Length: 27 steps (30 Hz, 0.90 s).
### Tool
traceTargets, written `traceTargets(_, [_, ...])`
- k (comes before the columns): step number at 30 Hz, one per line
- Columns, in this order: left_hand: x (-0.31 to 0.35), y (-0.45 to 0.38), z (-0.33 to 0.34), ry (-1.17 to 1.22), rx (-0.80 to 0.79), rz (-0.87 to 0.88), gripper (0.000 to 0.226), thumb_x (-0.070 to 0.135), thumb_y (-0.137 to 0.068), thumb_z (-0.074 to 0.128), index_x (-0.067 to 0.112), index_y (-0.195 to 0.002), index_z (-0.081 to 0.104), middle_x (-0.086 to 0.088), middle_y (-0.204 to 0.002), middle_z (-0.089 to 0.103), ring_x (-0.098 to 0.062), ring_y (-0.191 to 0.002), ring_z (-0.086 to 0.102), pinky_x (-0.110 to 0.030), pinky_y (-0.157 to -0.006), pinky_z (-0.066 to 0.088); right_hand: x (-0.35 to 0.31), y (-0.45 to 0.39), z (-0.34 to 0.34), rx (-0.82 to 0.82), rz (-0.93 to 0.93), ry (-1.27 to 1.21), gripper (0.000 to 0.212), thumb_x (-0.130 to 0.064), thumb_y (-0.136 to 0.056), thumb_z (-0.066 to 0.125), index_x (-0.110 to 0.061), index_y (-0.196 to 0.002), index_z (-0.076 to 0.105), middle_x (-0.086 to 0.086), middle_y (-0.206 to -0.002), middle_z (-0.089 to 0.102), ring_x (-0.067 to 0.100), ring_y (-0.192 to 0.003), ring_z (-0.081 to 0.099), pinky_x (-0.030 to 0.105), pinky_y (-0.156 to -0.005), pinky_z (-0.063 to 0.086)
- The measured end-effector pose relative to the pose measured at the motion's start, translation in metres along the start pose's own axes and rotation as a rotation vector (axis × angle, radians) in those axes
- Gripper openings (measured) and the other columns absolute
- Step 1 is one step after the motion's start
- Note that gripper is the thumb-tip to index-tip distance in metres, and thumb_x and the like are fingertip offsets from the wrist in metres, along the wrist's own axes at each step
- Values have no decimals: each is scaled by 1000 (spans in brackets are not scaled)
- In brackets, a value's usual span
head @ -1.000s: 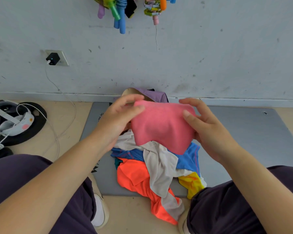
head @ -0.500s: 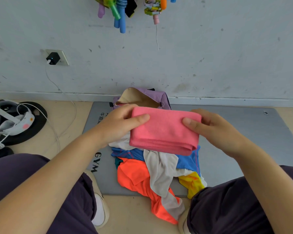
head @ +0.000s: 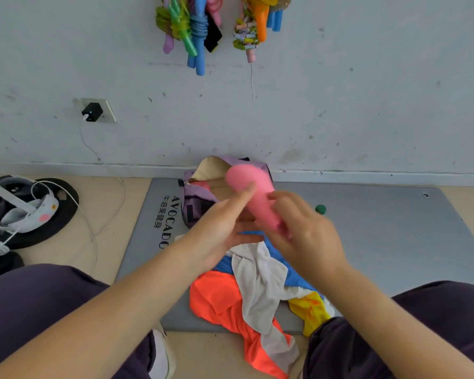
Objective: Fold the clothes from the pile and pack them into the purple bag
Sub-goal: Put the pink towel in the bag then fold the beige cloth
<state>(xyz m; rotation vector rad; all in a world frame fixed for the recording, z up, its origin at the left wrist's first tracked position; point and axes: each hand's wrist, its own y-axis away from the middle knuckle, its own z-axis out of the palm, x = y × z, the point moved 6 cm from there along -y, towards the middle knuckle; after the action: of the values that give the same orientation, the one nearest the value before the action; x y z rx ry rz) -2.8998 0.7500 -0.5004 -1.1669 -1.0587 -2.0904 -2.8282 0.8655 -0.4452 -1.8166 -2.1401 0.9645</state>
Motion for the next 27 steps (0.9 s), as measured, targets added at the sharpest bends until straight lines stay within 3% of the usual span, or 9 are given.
traceTargets(2, [10, -7, 2, 199, -1, -18, 58, 58, -80, 69, 15, -118, 67, -11, -111, 73, -21, -97, 72, -38, -72, 60, -17, -6, 7, -80, -175, -13, 36, -40, -87, 64, -4, -90, 67, 8, -115, 69, 28, -98, 68, 32, -71, 52])
traceTargets(4, [23, -22, -15, 148, 119, 25, 49, 48, -89, 64, 18, -128, 60, -8, -113, 73, -22, -102, 71, -45, -83, 59, -13, -22, 12, -173, -141, -182, 43, -50, -83, 66, -7, -84, 67, 4, -113, 70, 25, -108, 65, 35, -83, 55])
traceTargets(8, [38, -57, -44, 56, 175, 142, 41, 31, -92, 64, 19, -130, 56, -5, -115, 73, -19, -101, 70, -38, -82, 59, 43, -62, 21, -29, 300, -434, 24, -43, -85, 67, -20, -88, 62, -10, -87, 66, 11, -82, 63, 29, -72, 51])
traceTargets(10, [37, -79, -48, 82, 67, 146, 43, 34, -86, 67, 20, -126, 58, -4, -117, 72, -18, -105, 69, -35, -81, 59, 83, -73, 44, -16, 592, -582, 40, -50, -80, 70, -21, -104, 57, -7, -95, 67, 10, -85, 65, 23, -73, 53])
traceTargets(13, [19, -118, -52, 39, -30, 155, 45, 35, -78, 74, 22, -120, 64, -5, -121, 70, -21, -113, 66, -41, -94, 54, 112, -66, 114, -431, 862, -961, 75, -70, -72, 62, -12, -119, 59, 9, -114, 70, 22, -103, 69, 39, -89, 56])
traceTargets(17, [-21, -170, -70, -98, 6, 97, 42, 49, -73, 76, 25, -107, 72, 0, -109, 74, -18, -103, 70, -35, -86, 58, 140, -42, 184, -562, 989, -1171, 56, -54, -69, 74, -17, -111, 68, 3, -108, 74, 18, -100, 71, 28, -79, 58])
traceTargets(20, [-38, -208, -119, -444, 182, 153, 29, 53, -85, 66, 27, -98, 71, 19, -97, 73, -2, -95, 66, -18, -78, 51, 181, -36, 221, -430, 1096, -1073, 54, -54, -61, 81, -18, -101, 72, 4, -100, 76, 20, -90, 73, 33, -75, 59])
traceTargets(24, [-59, -245, -190, -1297, 306, 327, 48, 55, -91, 56, 22, -125, 63, 6, -138, 54, -14, -135, 40, -38, -112, 31, 229, -58, 260, -223, 1088, -888, 37, -49, -77, 76, -21, -100, 71, -3, -92, 76, 16, -86, 73, 35, -76, 58])
traceTargets(27, [-84, -266, -221, -1607, 254, 236, 73, 76, -86, 28, 30, -140, 48, 6, -154, 38, -15, -148, 19, -46, -117, 16, 233, -98, 297, -131, 951, -836, 23, -44, -84, 72, -25, -95, 68, -11, -85, 75, 6, -80, 71, 26, -69, 55])
